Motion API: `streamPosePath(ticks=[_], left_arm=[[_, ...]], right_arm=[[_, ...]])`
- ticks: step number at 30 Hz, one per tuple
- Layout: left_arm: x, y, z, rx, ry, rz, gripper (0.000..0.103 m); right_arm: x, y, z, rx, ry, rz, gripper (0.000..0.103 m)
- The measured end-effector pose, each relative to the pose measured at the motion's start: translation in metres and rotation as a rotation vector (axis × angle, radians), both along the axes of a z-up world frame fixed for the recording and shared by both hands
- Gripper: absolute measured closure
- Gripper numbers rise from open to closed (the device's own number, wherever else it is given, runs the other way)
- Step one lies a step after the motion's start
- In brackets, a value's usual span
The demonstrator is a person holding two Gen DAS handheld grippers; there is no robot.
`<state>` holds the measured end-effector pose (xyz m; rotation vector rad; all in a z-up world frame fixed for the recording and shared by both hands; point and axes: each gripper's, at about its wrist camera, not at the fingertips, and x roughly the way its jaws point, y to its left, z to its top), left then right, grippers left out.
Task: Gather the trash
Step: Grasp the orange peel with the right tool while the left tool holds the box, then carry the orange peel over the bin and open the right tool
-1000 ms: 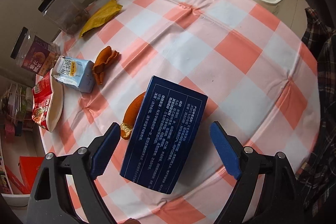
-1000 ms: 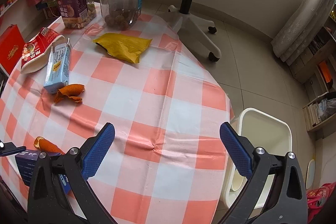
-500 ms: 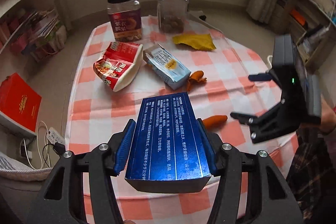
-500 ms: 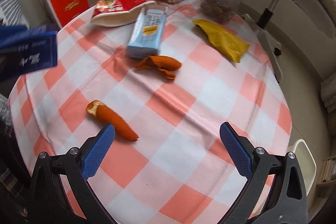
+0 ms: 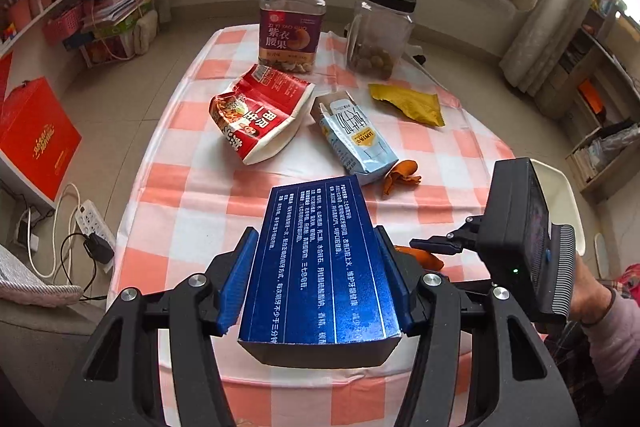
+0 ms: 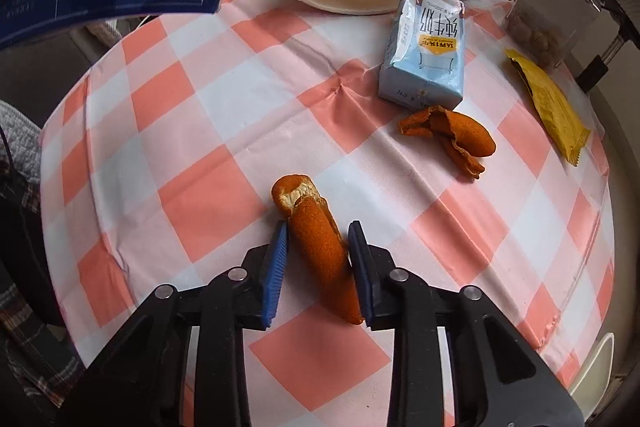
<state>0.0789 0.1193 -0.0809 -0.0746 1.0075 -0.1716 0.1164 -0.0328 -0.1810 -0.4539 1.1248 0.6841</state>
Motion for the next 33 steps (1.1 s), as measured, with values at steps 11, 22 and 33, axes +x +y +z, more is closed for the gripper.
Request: streamPosePath(ticks=[11,22,33], left_arm=[[0.006,0.003,0.020,-0.041,-0.123,0.139,0.046],[0.001,-0.037,0.048,0.011,-0.304,0.182,0.046],[0.001,-0.083,0.058,0.027,-0.378,0.171,0.046]], right_arm=[[0.019,-0.020,0.074,0.219,-0.175,-0.193,0.085],[0.007,-0.061,0.129,0.362,-0.383,-0.329,0.085],[-0.001,-0.108,0.150,0.413,-0.455,-0.437,0.085]])
